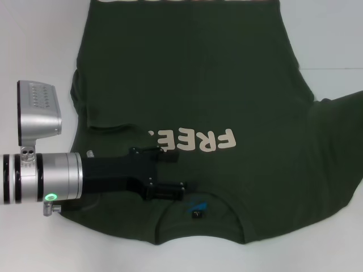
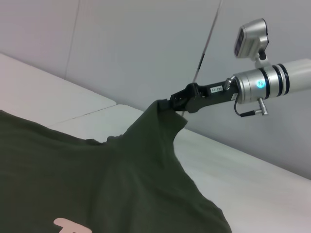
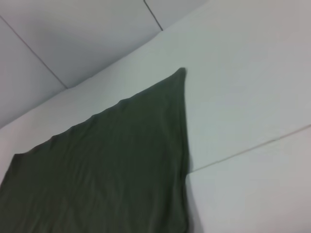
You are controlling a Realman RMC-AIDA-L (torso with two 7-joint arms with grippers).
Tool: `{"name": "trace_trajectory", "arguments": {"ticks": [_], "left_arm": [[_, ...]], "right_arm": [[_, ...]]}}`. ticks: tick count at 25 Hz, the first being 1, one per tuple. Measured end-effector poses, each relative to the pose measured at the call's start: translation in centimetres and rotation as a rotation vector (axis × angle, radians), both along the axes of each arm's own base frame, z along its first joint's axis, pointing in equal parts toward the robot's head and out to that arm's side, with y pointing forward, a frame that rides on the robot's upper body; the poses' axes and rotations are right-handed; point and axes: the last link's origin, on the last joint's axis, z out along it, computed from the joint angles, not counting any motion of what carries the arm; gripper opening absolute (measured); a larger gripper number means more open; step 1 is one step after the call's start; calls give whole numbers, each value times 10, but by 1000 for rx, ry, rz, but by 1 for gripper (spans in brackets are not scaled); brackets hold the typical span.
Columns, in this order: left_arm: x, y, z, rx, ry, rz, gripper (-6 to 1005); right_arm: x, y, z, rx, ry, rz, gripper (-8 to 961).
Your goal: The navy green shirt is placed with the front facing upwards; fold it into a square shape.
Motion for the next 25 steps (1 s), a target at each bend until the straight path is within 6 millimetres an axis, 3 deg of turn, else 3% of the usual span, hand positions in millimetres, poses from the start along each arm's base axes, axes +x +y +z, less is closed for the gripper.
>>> {"name": "trace_trajectory", "arguments": {"ticks": [9,17,25], "left_arm": [[0,2,1,10,-3,20,918],[0,5,0,18,-1,37,918],[0,7,2,22,4,35,918]], "right_arm": [[-10,13,2,-10,-51,24,78],[-31,22,-13,-73,-31,83,96],[-101,41,-78,-254,-11,233,113]]}}
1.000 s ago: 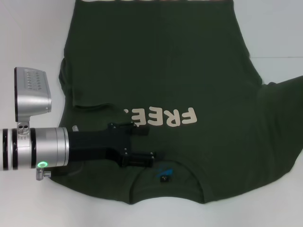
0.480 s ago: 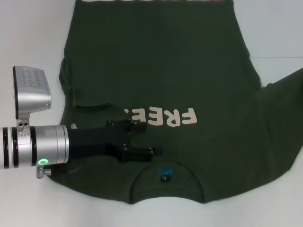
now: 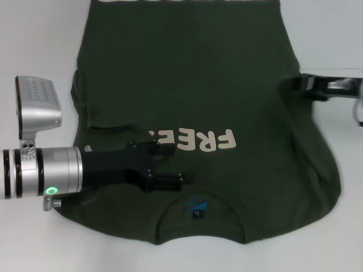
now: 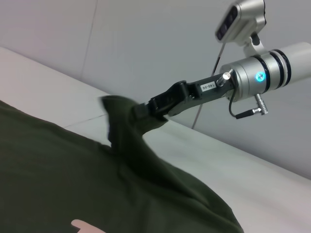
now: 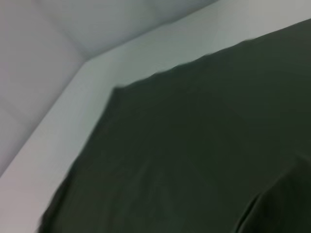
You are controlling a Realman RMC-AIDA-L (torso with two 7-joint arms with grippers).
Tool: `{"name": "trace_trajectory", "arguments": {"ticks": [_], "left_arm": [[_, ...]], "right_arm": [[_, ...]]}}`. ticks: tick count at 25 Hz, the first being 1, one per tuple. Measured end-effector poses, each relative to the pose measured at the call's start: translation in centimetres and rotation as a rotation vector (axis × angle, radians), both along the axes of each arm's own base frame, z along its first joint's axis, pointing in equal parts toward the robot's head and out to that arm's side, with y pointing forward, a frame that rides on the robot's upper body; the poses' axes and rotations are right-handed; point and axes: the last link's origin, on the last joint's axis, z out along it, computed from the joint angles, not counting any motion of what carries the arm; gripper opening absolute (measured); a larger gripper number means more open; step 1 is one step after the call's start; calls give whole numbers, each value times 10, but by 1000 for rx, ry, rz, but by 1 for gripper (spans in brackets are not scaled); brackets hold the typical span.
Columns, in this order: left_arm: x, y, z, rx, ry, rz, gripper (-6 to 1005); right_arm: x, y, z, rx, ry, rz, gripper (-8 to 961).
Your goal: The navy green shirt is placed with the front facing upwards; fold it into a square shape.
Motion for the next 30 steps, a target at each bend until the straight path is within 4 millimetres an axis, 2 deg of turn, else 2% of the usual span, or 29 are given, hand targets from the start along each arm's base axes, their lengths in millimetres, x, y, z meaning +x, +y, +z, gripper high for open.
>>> {"name": "trace_trajectory", "arguments": {"ticks": [4,7,9,14,20,27,30], "left_arm": [[-1,1,0,5,4,5,918],[-3,1,0,9,7,10,917],[-3,1,1,10,7,12,917],[-3,1,1,10,7,14,917],[-2,1,0,9,5,12,917],[-1,1,-1,8,5,8,919],[-1,1,-1,8,4,8,919]], "right_arm": [[-28,-1,-24,-74,-31,96,121],[-36,-1,-26,-76,-38,127,128],[-35,0,-21,-64,-41,124,132],[-13,-3,-3,-46,-53,62,377],[22,-17,17,-44,-49,-47,565],[52,-40,22,-54,-34,-127,828],[59,-47,21,-70,-25,-143,886]]}}
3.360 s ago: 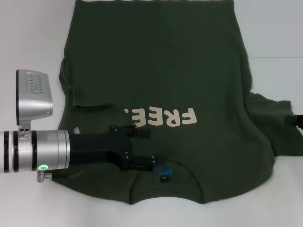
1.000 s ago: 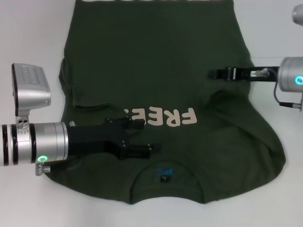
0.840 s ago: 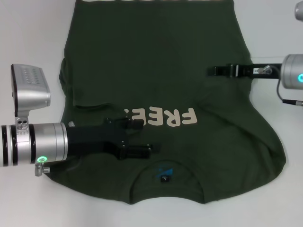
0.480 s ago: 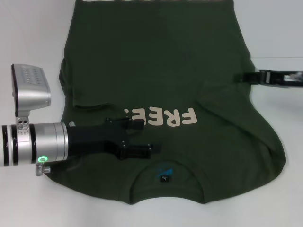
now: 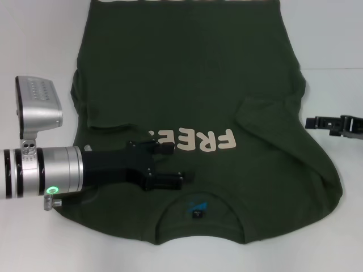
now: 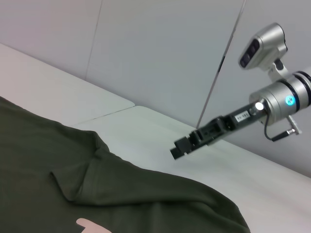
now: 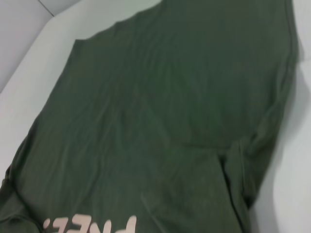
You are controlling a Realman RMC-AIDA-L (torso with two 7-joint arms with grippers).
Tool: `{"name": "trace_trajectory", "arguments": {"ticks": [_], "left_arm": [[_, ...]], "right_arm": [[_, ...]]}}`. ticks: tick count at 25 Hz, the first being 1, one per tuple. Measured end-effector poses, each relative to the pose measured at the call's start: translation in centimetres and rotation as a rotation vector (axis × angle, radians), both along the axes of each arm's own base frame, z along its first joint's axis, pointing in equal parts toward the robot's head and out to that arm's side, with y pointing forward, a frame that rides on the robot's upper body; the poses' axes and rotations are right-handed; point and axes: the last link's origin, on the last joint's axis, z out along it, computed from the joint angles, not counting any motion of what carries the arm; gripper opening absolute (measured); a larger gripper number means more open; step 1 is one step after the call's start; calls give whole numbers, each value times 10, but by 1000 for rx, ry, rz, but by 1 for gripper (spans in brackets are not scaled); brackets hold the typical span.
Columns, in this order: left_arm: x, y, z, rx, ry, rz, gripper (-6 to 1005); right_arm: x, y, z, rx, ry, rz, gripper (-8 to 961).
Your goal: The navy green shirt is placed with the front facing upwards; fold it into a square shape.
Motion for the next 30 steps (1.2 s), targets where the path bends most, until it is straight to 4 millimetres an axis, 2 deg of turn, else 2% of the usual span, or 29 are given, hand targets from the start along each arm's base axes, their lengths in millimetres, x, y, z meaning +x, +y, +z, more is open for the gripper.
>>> {"name": "trace_trajectory", "arguments": {"ticks": [3,18,30], "left_arm": [[0,0,0,0,0,0,918],[-1,0,0,3,-1,4,918],[-3,-1,1,4,0,7,919]], "right_arm": [[4,-5,-3,-9,7,-11,944],[8,-21,-19,-73,54,-28,944],[-25,-24,-43,-183,137,61,944]]}}
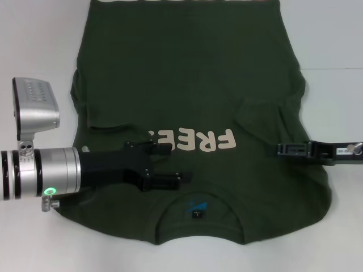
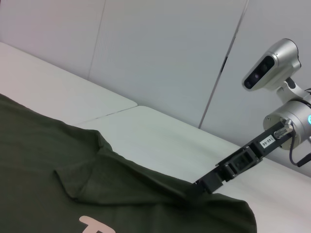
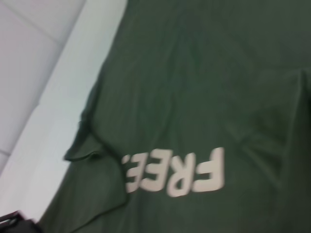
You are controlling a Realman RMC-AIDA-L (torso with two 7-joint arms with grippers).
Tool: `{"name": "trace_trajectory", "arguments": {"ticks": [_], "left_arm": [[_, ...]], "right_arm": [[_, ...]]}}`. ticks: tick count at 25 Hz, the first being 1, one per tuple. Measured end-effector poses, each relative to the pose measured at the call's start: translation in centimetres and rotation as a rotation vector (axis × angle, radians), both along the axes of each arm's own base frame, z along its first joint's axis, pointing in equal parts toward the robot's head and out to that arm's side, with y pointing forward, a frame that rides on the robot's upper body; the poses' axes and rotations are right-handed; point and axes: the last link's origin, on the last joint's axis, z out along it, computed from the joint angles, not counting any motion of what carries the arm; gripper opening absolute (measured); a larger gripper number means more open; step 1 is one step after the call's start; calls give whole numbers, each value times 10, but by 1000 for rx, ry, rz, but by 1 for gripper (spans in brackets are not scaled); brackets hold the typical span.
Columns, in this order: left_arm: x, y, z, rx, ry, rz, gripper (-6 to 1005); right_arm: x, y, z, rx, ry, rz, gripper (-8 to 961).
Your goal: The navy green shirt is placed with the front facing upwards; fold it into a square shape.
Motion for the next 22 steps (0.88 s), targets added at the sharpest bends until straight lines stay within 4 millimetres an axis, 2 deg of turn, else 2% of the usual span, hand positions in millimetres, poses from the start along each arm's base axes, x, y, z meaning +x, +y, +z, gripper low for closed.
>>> {"name": "trace_trajectory", "arguments": {"ticks": [4,9,22], "left_arm": [[-1,0,2,4,-1,1,918],[-4,2,7,20,-6,14,917],[-5,2,9,27,-5,15,919]], "right_arm": [[-8,-2,-5,-30,20,20,944],[-8,-5,-4,-38,36,21,945],[21,5,34,123,-7,-63,945]]}}
